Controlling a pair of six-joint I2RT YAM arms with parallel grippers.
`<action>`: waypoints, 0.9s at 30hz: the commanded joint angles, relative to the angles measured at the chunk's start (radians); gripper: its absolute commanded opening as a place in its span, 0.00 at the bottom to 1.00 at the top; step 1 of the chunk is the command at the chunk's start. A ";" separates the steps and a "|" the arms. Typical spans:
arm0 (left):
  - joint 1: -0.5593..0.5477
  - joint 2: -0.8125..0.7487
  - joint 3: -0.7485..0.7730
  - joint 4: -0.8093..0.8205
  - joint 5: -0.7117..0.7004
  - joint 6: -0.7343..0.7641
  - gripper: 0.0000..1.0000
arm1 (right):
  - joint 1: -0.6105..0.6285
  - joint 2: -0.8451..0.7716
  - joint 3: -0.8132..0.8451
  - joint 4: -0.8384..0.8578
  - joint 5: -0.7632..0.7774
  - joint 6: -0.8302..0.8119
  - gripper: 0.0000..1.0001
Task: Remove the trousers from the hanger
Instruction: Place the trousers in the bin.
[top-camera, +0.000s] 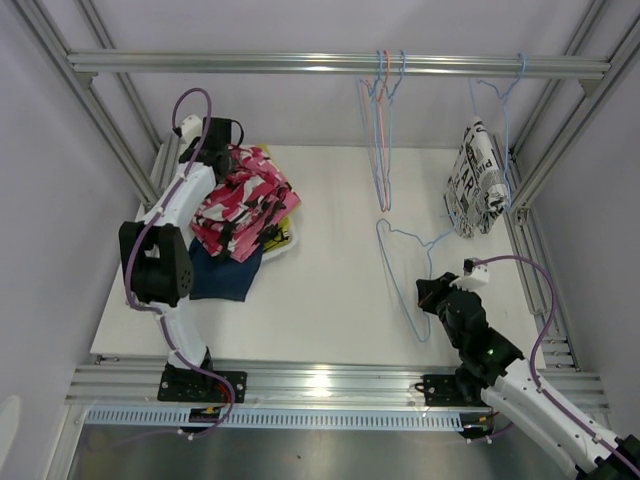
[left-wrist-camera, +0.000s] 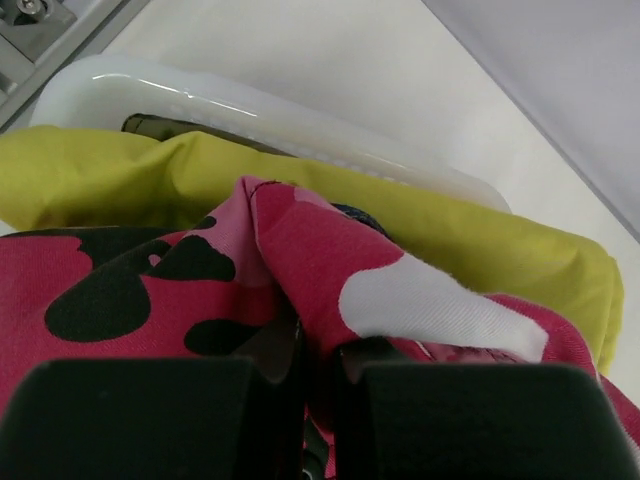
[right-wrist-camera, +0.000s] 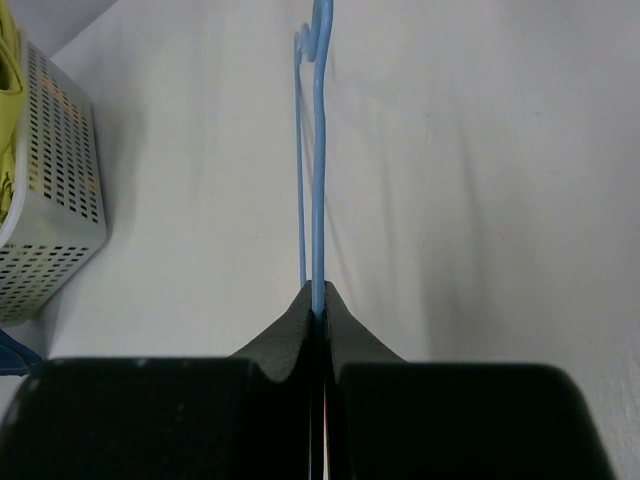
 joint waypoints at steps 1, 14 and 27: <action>0.022 0.001 0.017 -0.066 0.042 0.007 0.12 | -0.002 -0.038 0.050 -0.043 0.005 -0.006 0.00; -0.007 -0.278 0.056 -0.189 0.094 0.088 0.87 | -0.001 -0.124 0.079 -0.123 -0.037 0.013 0.00; -0.066 -0.353 -0.263 -0.100 0.229 0.012 0.82 | 0.001 -0.136 0.064 -0.140 -0.049 0.014 0.00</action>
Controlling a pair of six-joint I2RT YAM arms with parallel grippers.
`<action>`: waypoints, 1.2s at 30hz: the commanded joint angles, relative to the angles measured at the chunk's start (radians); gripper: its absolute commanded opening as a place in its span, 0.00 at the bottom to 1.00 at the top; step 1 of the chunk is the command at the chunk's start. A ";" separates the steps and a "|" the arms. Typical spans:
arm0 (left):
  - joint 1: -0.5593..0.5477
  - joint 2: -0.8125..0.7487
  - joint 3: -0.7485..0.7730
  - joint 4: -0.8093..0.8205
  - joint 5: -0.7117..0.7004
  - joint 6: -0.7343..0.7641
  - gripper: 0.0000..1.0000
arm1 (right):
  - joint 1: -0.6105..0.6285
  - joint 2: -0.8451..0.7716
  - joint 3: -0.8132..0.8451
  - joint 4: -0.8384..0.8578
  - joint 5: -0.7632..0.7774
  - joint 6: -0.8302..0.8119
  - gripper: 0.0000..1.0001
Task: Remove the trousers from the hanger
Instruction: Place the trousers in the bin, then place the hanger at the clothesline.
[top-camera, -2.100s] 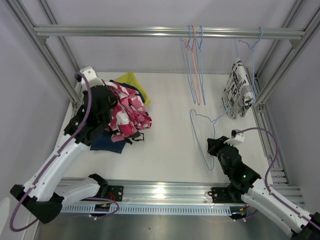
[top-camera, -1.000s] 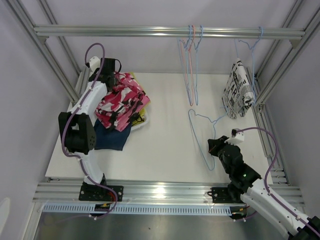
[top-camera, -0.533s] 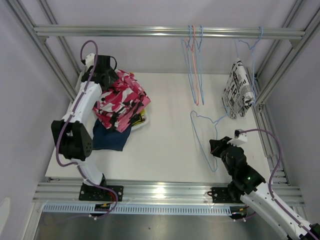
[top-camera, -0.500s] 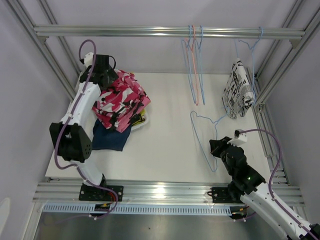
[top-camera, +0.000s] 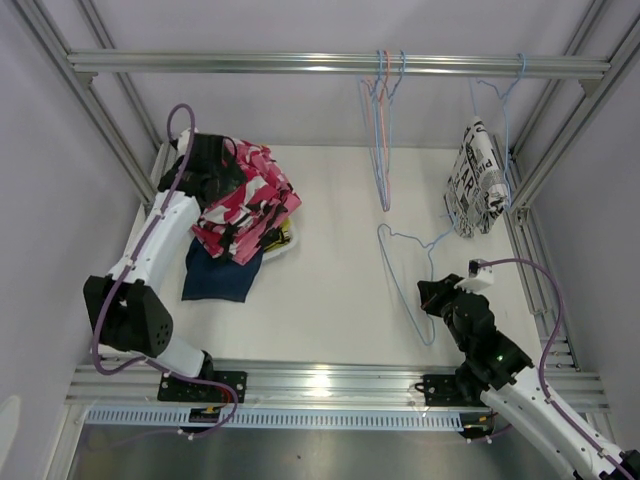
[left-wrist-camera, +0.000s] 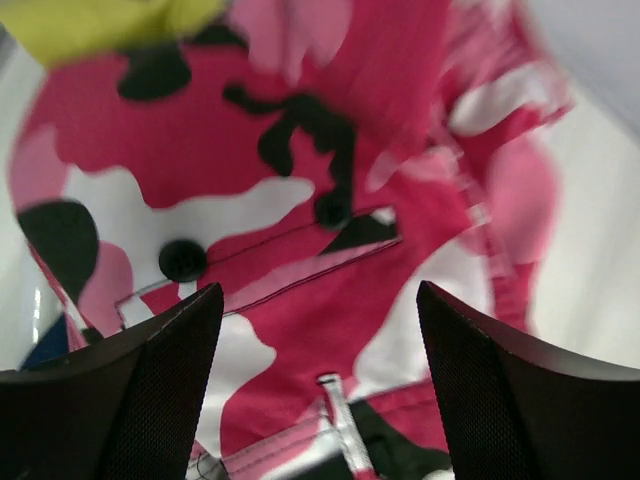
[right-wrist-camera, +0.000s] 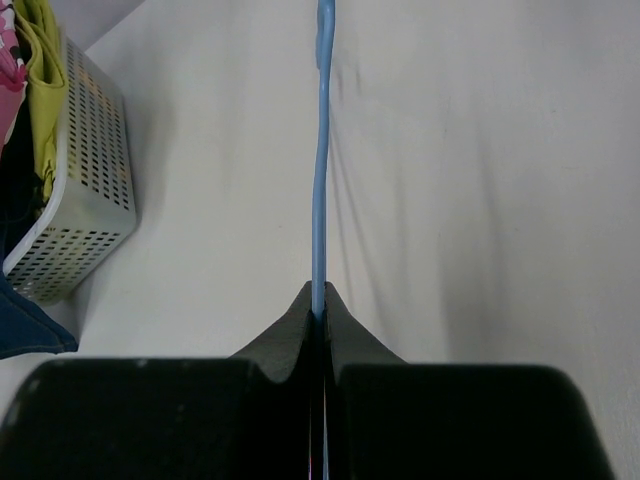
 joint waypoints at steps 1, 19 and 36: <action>-0.010 0.029 -0.134 0.039 0.083 -0.072 0.81 | -0.001 -0.013 0.020 0.002 -0.002 0.012 0.00; -0.091 -0.068 -0.090 -0.039 0.073 -0.097 0.83 | -0.002 -0.030 0.078 -0.034 0.006 -0.017 0.00; -0.143 -0.256 -0.151 0.073 0.324 0.047 0.84 | -0.001 0.074 0.273 -0.083 0.007 -0.166 0.00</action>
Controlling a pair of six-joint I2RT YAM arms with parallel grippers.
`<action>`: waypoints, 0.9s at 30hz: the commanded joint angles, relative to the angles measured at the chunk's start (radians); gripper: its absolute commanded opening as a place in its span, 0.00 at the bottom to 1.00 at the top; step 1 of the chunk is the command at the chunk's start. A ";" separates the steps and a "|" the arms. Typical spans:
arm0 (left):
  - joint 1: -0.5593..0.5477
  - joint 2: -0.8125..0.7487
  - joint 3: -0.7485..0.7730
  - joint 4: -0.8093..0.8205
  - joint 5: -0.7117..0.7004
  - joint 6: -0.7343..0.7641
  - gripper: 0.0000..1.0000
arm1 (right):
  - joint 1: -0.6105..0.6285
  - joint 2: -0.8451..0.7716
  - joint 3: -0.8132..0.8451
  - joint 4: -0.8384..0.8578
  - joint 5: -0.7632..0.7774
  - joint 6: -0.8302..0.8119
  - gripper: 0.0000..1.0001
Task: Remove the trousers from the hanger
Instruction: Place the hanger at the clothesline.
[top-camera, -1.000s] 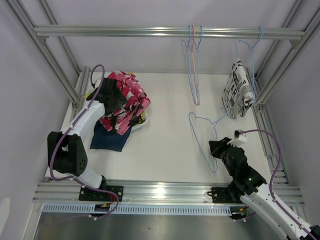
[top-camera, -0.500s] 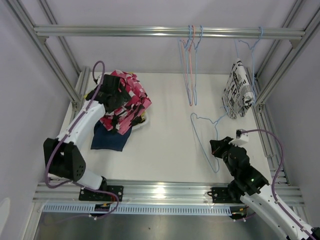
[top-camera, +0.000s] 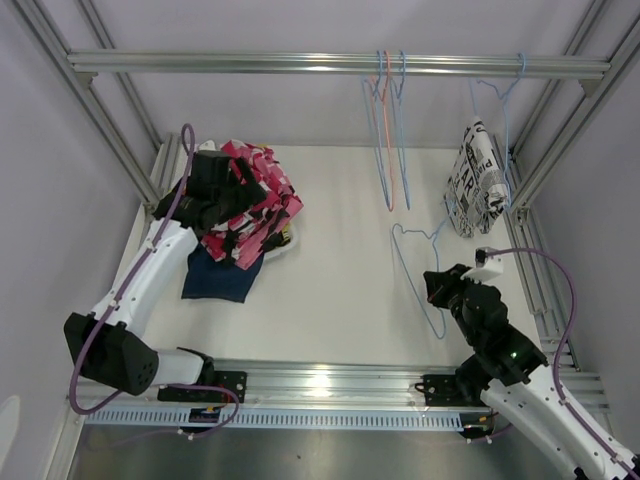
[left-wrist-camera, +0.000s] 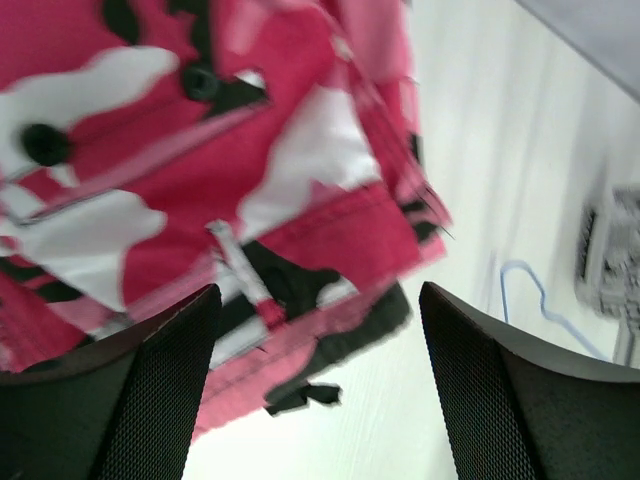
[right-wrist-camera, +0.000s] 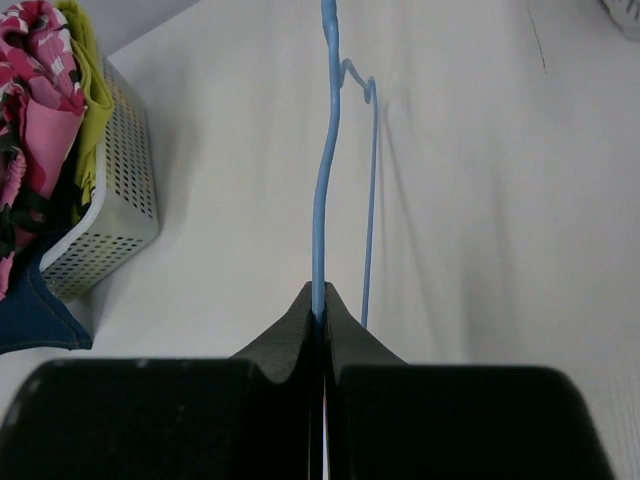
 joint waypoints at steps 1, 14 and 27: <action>-0.036 -0.074 0.043 0.064 0.163 0.098 0.84 | -0.001 0.070 0.130 0.032 0.007 -0.108 0.00; -0.104 -0.318 -0.101 0.184 0.041 0.262 0.89 | -0.001 0.412 0.551 0.094 0.059 -0.367 0.00; -0.038 -0.319 -0.133 0.199 0.103 0.233 0.91 | 0.001 0.633 0.931 0.083 0.081 -0.533 0.00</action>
